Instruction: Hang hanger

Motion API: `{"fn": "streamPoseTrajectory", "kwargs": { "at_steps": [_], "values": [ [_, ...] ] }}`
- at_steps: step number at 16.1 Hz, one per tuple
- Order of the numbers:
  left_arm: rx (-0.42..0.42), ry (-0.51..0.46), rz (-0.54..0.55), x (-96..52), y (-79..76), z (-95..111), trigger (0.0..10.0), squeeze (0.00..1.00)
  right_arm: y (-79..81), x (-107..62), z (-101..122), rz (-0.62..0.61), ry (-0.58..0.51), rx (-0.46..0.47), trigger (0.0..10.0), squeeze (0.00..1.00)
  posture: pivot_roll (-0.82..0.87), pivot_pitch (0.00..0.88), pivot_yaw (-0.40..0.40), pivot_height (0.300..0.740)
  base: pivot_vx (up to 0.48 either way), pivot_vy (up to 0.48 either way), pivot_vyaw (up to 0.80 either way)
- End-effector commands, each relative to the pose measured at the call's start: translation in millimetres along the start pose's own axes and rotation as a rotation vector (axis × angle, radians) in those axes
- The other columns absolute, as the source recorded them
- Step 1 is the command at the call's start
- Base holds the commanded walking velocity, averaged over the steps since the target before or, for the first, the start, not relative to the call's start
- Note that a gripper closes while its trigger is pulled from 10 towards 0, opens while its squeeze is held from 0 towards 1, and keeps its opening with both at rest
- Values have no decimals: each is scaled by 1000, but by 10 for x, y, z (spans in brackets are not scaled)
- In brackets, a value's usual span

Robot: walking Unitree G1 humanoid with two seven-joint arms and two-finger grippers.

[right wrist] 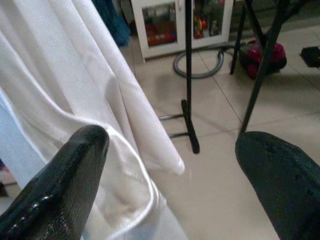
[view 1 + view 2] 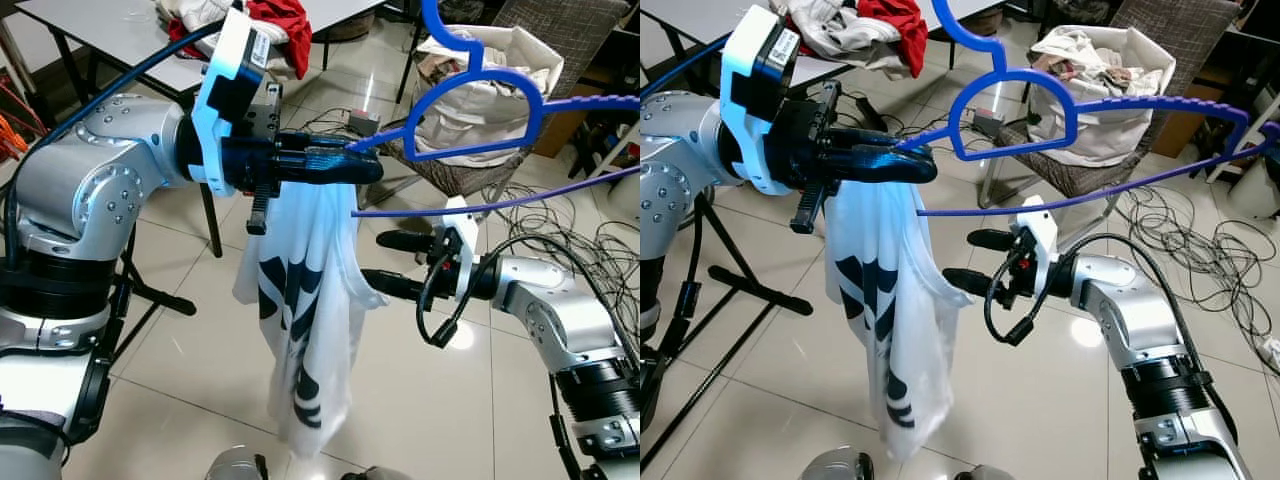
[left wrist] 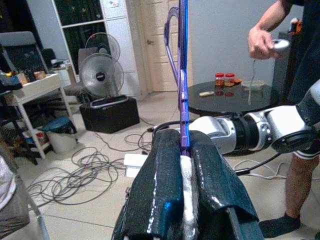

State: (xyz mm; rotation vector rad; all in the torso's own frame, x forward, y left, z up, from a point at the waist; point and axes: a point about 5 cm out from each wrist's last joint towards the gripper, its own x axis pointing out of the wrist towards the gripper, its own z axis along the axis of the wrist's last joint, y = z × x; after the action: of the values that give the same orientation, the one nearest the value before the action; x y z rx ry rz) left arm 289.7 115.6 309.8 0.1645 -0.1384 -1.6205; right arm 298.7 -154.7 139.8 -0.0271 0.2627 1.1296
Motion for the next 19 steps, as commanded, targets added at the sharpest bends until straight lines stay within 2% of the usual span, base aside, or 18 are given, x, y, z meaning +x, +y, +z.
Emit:
{"fn": "streamPoseTrajectory", "kwargs": {
  "at_steps": [1,4,6,7,8,10,12,15,17,18,19],
  "values": [
    [51,-25,-38,23,-31,173,10000,0,-26,-32,-62,-25,45,-16,10000,0,-16,48,-73,740,0,0,0],
    [54,-34,-52,13,-37,224,10000,0,-34,-61,-266,-37,171,-11,10000,0,-15,46,-73,740,0,0,0],
    [59,-28,-50,-15,-35,230,10000,0,-97,-131,-399,-102,250,20,10000,0,-15,46,-73,740,0,0,0],
    [59,-26,-48,-24,-33,232,10000,0,-128,-164,-445,-132,281,31,9059,0,-15,47,-70,740,0,0,0],
    [60,-20,-40,-34,-30,226,10000,0,-155,-195,-474,-158,290,43,0,0,-15,46,-72,740,0,0,0],
    [59,13,4,-79,-6,168,10000,0,-229,-285,-495,-231,273,79,0,0,-15,48,-71,740,0,0,0],
    [54,64,71,-153,-3,19,10000,0,-308,-445,-449,-295,186,168,0,0,-19,49,-70,740,0,0,0],
    [50,136,126,-203,-1,-99,10000,0,-403,-576,-365,-393,108,205,0,0,-17,47,-73,740,0,0,0],
    [103,284,221,-297,33,-305,10000,0,-530,-804,-214,-527,3,252,0,0,-16,46,-75,740,0,0,0],
    [102,300,233,-321,25,-355,10000,0,-555,-886,-176,-557,-22,268,0,0,-16,46,-75,740,0,0,0],
    [84,328,246,-358,-8,-435,10000,0,-606,-1055,-130,-624,-52,283,0,0,-22,43,-73,740,0,0,0]
  ]
}}
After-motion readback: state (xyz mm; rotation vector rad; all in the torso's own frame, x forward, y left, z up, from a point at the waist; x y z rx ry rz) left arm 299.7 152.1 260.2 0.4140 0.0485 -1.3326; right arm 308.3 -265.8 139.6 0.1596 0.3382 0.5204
